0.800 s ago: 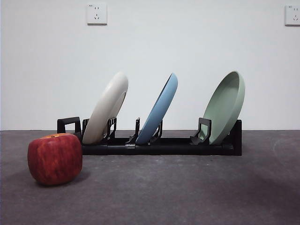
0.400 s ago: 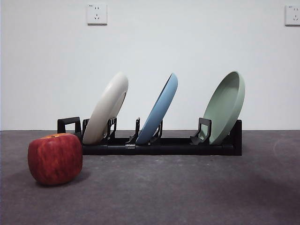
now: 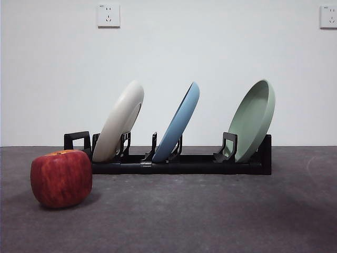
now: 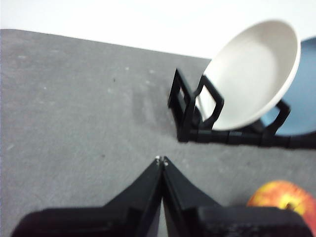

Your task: Take the yellow plate from the plate rack,put the plate on the table,take the apple from the table,put the apple in the plate

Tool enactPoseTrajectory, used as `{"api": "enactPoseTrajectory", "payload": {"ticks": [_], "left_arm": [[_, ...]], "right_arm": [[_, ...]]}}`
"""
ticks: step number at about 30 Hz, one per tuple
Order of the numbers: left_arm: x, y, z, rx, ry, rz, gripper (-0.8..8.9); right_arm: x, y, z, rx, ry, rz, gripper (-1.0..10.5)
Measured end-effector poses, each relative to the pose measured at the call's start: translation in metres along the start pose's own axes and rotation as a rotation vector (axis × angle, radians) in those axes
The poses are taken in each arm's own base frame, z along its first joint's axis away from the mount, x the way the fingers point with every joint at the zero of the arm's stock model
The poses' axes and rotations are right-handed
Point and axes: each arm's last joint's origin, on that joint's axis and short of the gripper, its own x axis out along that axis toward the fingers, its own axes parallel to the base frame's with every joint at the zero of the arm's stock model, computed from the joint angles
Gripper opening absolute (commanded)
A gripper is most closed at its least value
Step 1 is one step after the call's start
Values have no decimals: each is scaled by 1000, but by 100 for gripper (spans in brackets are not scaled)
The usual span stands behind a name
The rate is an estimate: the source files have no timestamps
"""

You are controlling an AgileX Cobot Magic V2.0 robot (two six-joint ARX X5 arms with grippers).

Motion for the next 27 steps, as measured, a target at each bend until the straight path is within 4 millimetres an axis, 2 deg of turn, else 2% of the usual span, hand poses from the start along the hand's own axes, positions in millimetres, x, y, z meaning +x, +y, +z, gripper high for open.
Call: {"api": "enactPoseTrajectory", "payload": {"ticks": [7, 14, 20, 27], "left_arm": [[-9, -7, 32, -53, -55, -13, -7], [-3, -13, 63, -62, 2, 0, -7], [16, -20, 88, -63, 130, -66, -7], [51, -28, 112, -95, 338, -227, -7]], "right_arm": [[-1, 10, 22, 39, 18, 0, -10], [8, 23, 55, 43, 69, -14, -9], [26, 35, 82, 7, 196, 56, -8], [48, 44, 102, -25, 431, 124, 2]]}}
